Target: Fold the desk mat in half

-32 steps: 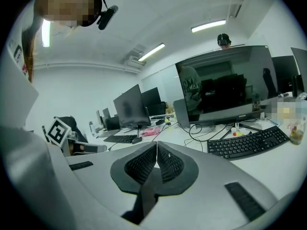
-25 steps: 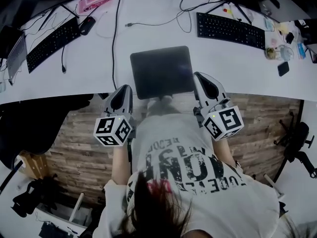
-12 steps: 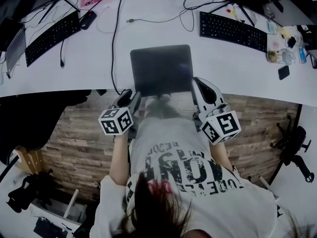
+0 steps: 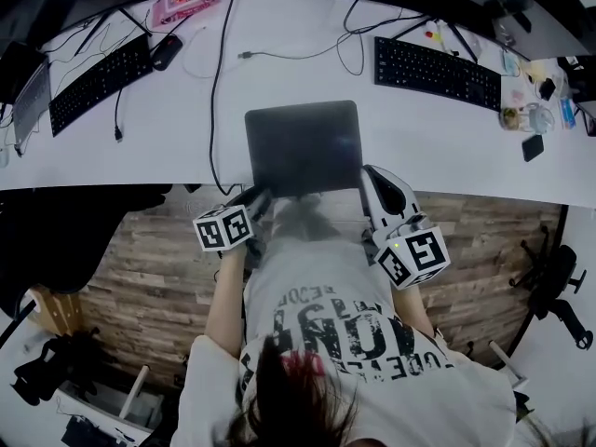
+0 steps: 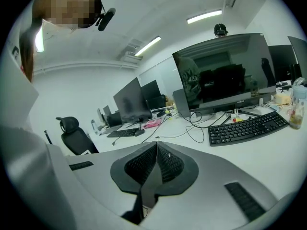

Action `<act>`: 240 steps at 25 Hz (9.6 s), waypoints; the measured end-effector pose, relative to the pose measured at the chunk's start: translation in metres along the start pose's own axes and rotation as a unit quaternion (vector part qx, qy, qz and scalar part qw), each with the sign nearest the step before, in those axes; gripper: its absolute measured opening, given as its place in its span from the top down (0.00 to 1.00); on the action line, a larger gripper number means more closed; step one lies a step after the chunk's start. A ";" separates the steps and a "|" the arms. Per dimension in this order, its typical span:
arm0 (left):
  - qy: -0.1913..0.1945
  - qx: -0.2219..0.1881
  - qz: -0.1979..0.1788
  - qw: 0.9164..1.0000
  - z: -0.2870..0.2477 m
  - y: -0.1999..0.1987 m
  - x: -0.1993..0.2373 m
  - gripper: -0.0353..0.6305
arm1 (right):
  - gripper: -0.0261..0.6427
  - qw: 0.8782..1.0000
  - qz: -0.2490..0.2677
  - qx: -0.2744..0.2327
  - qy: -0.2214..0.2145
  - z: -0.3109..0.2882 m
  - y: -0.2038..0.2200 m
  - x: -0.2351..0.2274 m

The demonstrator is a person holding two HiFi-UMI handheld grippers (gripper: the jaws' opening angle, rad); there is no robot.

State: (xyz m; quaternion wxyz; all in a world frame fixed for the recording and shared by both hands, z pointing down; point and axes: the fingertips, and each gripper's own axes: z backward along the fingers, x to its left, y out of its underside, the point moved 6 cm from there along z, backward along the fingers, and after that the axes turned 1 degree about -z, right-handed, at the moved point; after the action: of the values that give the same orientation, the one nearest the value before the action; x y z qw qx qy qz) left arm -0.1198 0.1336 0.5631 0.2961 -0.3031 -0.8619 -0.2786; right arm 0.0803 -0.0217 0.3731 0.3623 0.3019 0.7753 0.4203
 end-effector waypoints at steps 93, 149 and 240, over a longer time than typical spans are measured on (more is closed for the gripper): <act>0.109 0.149 -0.322 0.929 -0.141 0.002 -0.219 0.93 | 0.96 0.980 -0.097 -0.052 0.165 0.085 0.017 -0.087; 0.128 0.079 -0.294 0.944 -0.133 -0.016 -0.251 0.94 | 0.96 0.975 -0.103 -0.070 0.183 0.101 0.019 -0.092; -0.008 -0.334 -0.305 0.892 0.122 -0.101 -0.187 0.94 | 0.96 0.994 0.053 -0.083 0.040 0.031 -0.058 -0.009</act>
State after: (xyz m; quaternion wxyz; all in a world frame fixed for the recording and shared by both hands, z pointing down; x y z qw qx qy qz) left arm -0.1107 0.0808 0.3237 0.0713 -0.1088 -0.7704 -0.6241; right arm 0.1009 -0.0419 0.3131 0.3315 0.2943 0.7346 0.5136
